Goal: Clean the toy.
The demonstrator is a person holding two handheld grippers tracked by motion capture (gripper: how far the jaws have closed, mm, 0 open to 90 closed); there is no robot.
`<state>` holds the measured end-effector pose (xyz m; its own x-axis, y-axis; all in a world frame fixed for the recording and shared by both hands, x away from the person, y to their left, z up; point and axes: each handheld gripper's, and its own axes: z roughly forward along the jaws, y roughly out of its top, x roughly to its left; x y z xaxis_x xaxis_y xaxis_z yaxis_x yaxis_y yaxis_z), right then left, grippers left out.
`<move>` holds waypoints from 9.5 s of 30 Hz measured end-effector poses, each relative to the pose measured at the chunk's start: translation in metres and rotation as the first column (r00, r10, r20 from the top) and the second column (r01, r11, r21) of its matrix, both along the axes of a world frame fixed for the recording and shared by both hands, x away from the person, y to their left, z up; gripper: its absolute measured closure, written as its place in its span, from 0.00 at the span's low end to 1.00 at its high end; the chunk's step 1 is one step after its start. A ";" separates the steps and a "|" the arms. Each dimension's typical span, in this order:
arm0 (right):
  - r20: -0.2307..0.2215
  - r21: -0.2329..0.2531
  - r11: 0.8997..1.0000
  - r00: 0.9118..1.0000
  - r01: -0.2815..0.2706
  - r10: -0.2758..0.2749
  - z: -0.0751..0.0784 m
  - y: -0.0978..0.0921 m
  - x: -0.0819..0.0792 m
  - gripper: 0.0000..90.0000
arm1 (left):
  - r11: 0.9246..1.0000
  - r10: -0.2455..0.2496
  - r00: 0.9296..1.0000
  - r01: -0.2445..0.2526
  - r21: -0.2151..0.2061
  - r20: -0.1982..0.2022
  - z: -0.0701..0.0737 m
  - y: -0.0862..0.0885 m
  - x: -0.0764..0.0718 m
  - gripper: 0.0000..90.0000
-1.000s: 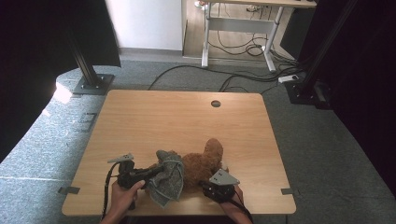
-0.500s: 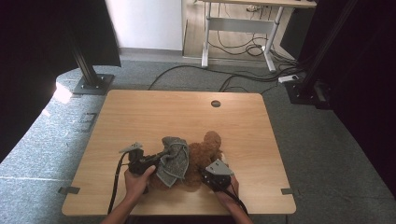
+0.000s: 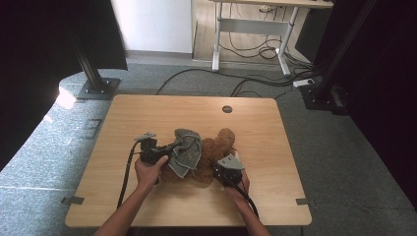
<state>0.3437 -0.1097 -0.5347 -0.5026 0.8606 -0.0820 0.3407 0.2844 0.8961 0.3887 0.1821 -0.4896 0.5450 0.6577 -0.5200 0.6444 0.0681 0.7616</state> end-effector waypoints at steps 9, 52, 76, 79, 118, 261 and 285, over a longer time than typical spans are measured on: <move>-0.069 0.052 0.990 0.989 -0.130 0.134 0.001 -0.024 -0.044 0.51 | 0.995 -0.102 0.994 0.102 0.001 0.026 -0.005 0.009 -0.051 0.88; 0.007 -0.039 0.989 0.989 -0.146 0.146 -0.006 -0.005 -0.062 0.70 | 0.989 -0.111 0.993 0.107 0.100 0.029 0.035 -0.027 -0.046 0.88; -0.025 0.203 0.970 0.990 -0.133 0.141 0.028 -0.062 -0.097 0.32 | 0.998 -0.060 0.998 0.060 0.011 -0.003 -0.009 0.032 -0.084 0.89; 0.003 0.238 0.964 0.992 -0.123 0.126 0.045 -0.075 -0.103 0.28 | 0.998 -0.061 0.998 0.061 0.012 -0.001 -0.010 0.032 -0.087 0.89; -0.088 -0.057 0.947 0.946 -0.317 0.312 0.014 -0.008 -0.091 0.48 | 0.967 -0.253 0.967 0.253 -0.005 0.022 0.059 -0.032 -0.061 0.88; -0.109 0.010 0.999 0.993 -0.045 0.046 -0.005 -0.013 0.006 0.42 | 0.938 -0.022 0.998 0.042 0.343 -0.062 -0.018 0.004 -0.014 0.28; 0.014 0.171 0.975 0.990 -0.143 0.143 0.024 -0.065 -0.056 0.28 | 0.965 -0.082 0.994 0.061 0.255 0.075 0.012 0.043 -0.110 0.31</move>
<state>0.2876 -0.1745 -0.5102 -0.6216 0.7811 0.0590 0.3060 0.1729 0.9362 0.2789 0.2255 -0.4780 0.6301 0.7193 -0.2926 0.5736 -0.1772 0.7998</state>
